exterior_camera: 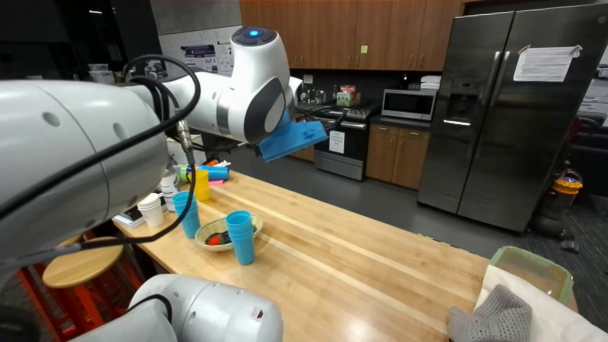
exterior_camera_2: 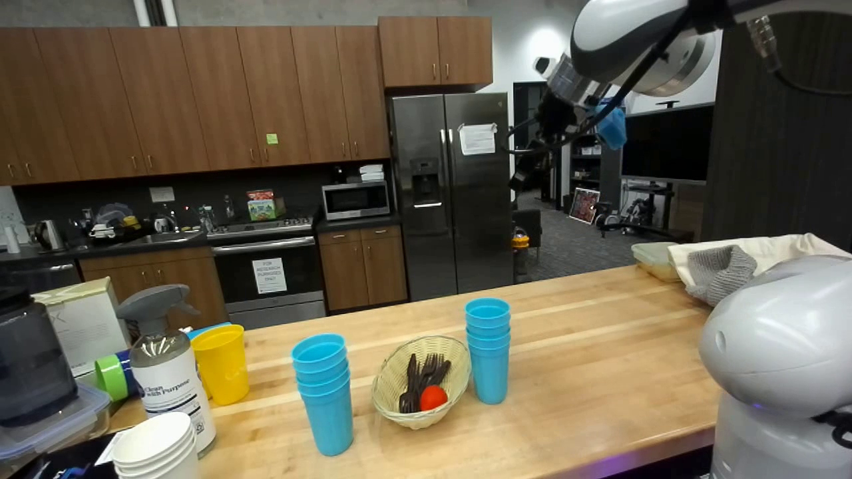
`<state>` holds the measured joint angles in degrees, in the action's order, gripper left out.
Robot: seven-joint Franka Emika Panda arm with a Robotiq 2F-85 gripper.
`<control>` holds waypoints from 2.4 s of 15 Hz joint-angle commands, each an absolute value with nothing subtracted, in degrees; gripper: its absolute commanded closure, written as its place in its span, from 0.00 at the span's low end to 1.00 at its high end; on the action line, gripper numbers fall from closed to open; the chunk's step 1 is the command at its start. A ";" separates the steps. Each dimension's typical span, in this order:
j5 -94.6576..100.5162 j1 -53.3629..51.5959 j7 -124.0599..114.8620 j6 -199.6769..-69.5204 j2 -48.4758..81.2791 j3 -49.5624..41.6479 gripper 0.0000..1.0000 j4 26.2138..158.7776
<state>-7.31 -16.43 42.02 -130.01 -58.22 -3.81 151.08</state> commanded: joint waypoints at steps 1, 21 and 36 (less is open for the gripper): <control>-7.43 -22.15 42.24 -132.56 -57.43 -2.21 0.00 150.14; -3.89 -30.58 41.64 -141.41 -43.25 2.20 0.00 150.39; -6.59 -24.58 41.03 -123.91 -51.26 -0.92 0.00 148.98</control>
